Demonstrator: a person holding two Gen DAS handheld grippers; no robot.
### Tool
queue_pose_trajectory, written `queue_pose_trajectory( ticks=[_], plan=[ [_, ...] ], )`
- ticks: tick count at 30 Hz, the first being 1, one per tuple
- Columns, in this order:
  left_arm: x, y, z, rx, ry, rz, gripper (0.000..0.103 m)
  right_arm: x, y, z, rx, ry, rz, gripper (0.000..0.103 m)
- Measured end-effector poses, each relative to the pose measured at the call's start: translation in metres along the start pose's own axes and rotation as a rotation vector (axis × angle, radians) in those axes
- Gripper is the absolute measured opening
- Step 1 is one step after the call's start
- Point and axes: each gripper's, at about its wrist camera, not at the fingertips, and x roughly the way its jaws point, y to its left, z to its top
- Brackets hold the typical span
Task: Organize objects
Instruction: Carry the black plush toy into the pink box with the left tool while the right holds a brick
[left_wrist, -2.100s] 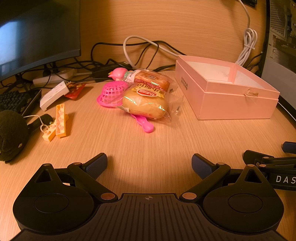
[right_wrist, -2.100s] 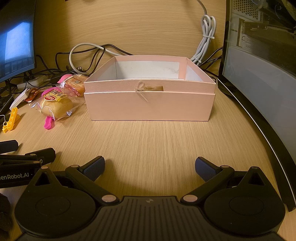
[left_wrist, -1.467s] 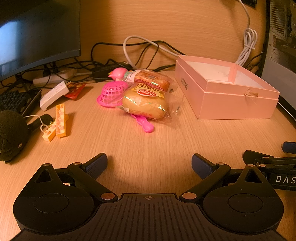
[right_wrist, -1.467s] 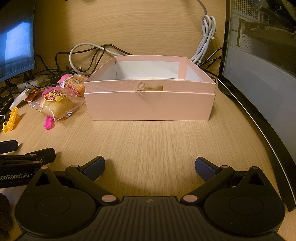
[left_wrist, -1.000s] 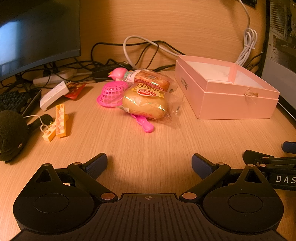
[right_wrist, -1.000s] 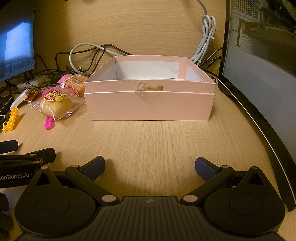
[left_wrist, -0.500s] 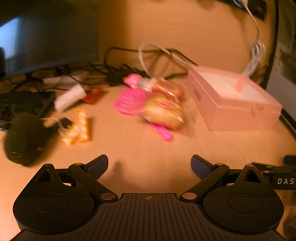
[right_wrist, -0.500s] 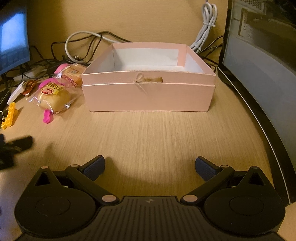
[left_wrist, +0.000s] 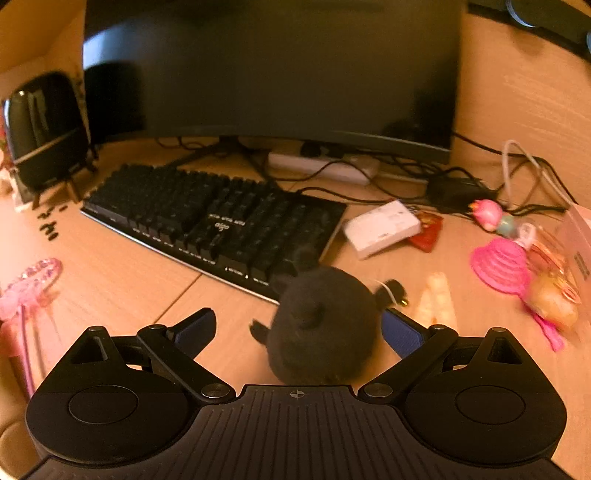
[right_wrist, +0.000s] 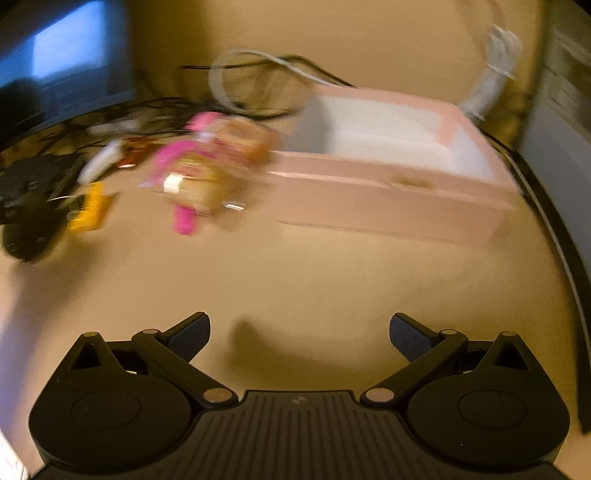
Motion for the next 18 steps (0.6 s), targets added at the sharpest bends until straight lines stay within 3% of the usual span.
queue_pose_trajectory(
  ticks=[3, 4, 5, 6, 10, 11, 13, 18],
  plan=[
    [0.017, 0.003, 0.009, 0.050, 0.009, -0.024, 0.100, 0.004, 0.035, 0.017, -0.074, -0.039, 0.037, 0.103],
    [0.022, 0.006, 0.012, 0.054, 0.019, -0.051, 0.094, 0.007, 0.047, 0.024, -0.096, -0.052, 0.051, 0.103],
    [0.021, 0.007, 0.011, 0.046, 0.029, -0.085, 0.084, 0.010, 0.060, 0.031, -0.114, -0.064, 0.071, 0.103],
    [0.019, 0.013, 0.012, 0.023, 0.034, -0.142, 0.057, 0.014, 0.073, 0.038, -0.122, -0.072, 0.096, 0.103],
    [0.000, 0.033, 0.008, 0.009, 0.049, -0.218, 0.055, 0.036, 0.122, 0.063, -0.141, -0.121, 0.193, 0.101],
    [-0.003, 0.039, 0.007, -0.007, 0.062, -0.238, 0.055, 0.044, 0.134, 0.069, -0.156, -0.130, 0.209, 0.096],
    [-0.013, 0.053, 0.002, -0.026, 0.090, -0.266, 0.055, 0.063, 0.157, 0.079, -0.181, -0.112, 0.225, 0.064],
    [-0.035, 0.072, -0.007, 0.000, 0.109, -0.310, 0.055, 0.103, 0.189, 0.091, -0.192, -0.043, 0.227, 0.033]
  ],
)
